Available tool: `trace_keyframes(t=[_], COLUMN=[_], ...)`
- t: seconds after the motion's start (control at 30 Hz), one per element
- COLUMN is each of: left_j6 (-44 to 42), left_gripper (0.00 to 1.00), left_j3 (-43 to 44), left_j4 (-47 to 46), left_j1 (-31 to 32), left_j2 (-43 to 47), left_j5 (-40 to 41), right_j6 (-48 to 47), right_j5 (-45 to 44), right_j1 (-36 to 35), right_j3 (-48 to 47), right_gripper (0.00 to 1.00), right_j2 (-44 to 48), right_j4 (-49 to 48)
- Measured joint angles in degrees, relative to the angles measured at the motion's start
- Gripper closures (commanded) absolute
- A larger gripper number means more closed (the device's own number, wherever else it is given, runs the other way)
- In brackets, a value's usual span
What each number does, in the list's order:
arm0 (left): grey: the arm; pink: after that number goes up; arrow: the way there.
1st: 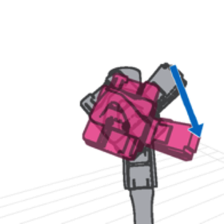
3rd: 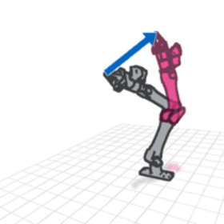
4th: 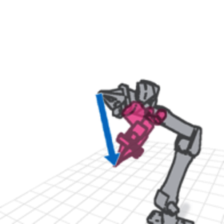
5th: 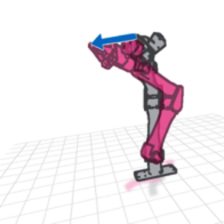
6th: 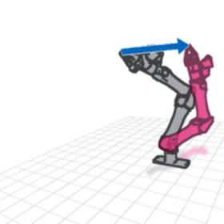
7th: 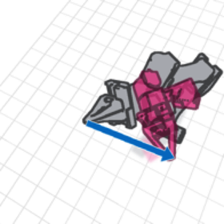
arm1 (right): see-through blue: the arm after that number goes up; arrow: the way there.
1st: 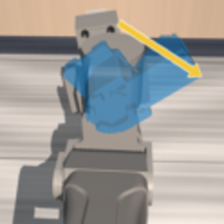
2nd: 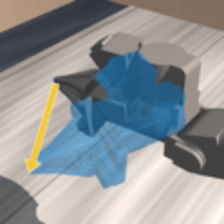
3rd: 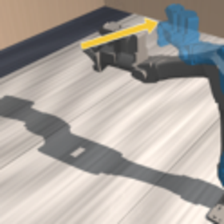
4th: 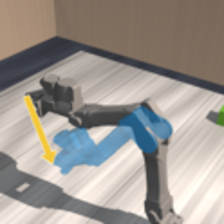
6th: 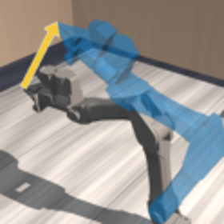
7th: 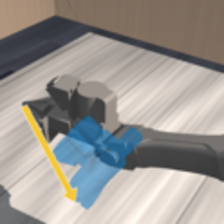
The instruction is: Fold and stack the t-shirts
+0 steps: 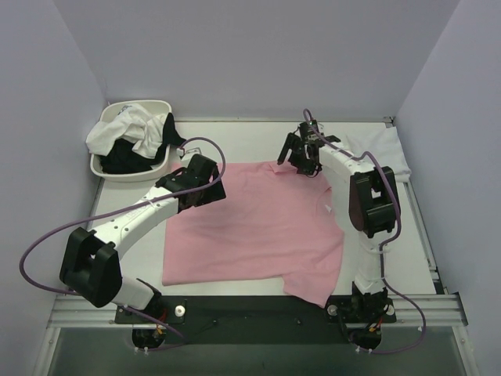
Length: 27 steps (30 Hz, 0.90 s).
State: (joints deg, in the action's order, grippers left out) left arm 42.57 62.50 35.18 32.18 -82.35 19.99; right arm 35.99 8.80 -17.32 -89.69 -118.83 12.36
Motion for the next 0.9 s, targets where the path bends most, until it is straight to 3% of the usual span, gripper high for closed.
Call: trace_keyframes(t=[0.13,0.47,0.63,0.9], left_j6=[0.0,0.0,-0.1,-0.5], left_gripper=[0.03,0.03,0.03,0.03], left_j3=[0.0,0.0,0.0,0.0], left_j4=[-0.7,-1.6,-1.6,-1.6], left_j1=[0.0,0.0,0.0,-0.2], left_j2=[0.0,0.0,-0.1,-0.1], left_j5=[-0.8,-1.0,-1.0,-1.0], right_j6=[0.0,0.0,0.0,0.0], right_j5=[-0.1,-0.2,-0.2,-0.2], right_j1=[0.6,2.0,2.7,3.5], right_j3=[0.0,-0.2,-0.8,-1.4], right_gripper=[0.39,0.48,0.63,0.65], right_j2=[0.0,-0.2,-2.0,-4.9], right_j4=[-0.2,-0.2,-0.5,-0.4])
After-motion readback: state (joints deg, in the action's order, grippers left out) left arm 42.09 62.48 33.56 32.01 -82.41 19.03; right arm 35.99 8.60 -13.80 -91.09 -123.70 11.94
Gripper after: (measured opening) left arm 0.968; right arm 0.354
